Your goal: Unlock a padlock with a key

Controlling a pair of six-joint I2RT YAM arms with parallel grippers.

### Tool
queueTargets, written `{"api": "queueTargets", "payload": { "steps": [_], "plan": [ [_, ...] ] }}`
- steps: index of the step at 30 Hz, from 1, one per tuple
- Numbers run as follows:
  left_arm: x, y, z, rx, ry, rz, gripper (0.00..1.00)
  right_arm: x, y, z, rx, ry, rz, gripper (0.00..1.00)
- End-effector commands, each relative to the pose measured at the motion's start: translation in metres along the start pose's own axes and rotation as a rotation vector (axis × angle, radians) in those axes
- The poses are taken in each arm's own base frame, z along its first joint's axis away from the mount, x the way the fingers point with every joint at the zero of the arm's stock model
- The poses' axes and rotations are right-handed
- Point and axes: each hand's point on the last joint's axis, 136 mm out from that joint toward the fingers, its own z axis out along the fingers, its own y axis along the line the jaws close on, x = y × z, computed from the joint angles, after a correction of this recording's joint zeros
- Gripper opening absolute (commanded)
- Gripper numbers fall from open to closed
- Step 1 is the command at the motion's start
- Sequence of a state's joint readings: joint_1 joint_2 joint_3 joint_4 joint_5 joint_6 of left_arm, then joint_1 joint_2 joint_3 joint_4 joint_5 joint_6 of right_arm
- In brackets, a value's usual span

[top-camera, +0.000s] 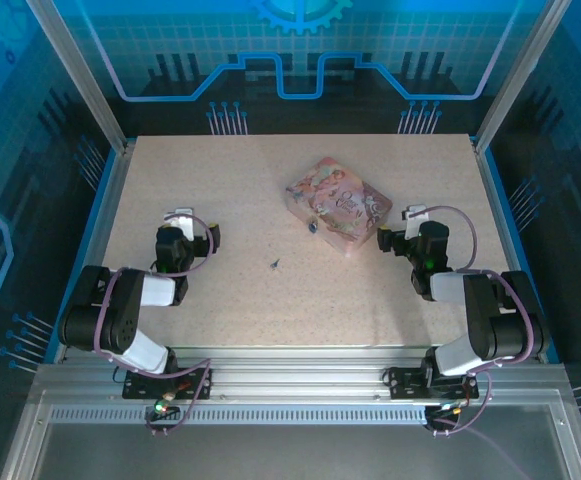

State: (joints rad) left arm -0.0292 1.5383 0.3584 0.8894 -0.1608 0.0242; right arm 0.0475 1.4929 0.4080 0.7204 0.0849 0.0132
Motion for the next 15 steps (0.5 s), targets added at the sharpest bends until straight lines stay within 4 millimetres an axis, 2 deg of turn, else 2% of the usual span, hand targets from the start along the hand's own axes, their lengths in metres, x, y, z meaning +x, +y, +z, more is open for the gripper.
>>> {"api": "queueTargets", "payload": {
  "steps": [1,7,12,15],
  "plan": [
    [-0.015,-0.002,0.004,0.003,-0.044,-0.027,0.99,-0.016,0.007,0.004,-0.022,-0.048,-0.023,1.00],
    [-0.016,-0.001,0.004,0.002,-0.048,-0.028,0.99,-0.017,0.005,0.003,-0.012,-0.048,-0.017,1.00],
    [-0.030,0.001,0.002,-0.018,-0.016,-0.030,0.99,-0.034,-0.004,-0.007,0.017,-0.022,0.010,1.00],
    [-0.038,0.005,0.002,-0.055,0.022,-0.027,0.99,-0.037,-0.006,-0.013,0.020,-0.012,0.031,1.00]
  ]
}}
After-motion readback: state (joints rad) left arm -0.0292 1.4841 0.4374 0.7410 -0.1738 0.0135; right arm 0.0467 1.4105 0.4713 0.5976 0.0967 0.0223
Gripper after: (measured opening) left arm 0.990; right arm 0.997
